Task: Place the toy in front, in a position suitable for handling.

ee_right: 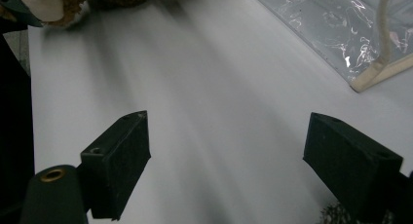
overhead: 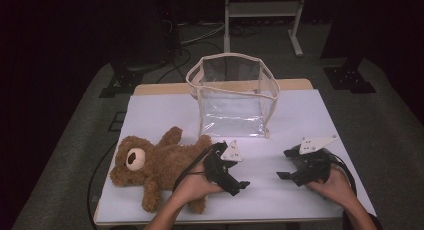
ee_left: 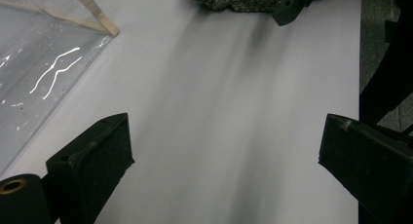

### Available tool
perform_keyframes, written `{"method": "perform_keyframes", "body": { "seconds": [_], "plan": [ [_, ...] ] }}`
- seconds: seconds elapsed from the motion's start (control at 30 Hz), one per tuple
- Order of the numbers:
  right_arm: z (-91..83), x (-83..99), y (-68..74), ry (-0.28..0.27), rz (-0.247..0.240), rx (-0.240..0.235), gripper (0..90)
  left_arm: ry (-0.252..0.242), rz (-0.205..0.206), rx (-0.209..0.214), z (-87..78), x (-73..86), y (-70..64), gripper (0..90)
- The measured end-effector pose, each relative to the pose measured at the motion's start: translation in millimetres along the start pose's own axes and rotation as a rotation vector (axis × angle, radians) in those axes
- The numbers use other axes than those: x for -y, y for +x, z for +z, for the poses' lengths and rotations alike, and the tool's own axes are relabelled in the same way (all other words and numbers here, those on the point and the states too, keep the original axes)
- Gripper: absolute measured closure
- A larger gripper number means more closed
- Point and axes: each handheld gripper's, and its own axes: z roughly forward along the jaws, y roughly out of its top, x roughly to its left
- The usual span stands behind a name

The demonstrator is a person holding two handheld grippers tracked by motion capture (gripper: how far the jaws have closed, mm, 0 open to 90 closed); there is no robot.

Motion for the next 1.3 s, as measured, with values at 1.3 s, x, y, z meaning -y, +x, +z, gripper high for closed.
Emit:
{"method": "perform_keyframes", "body": {
  "seconds": [1.3],
  "plan": [
    [4.4, 0.2, -0.2, 0.011, -0.003, -0.020, 15.6, -0.051, 0.062, -0.056, -137.5, 18.4, 65.7, 11.0]
  ]
}}
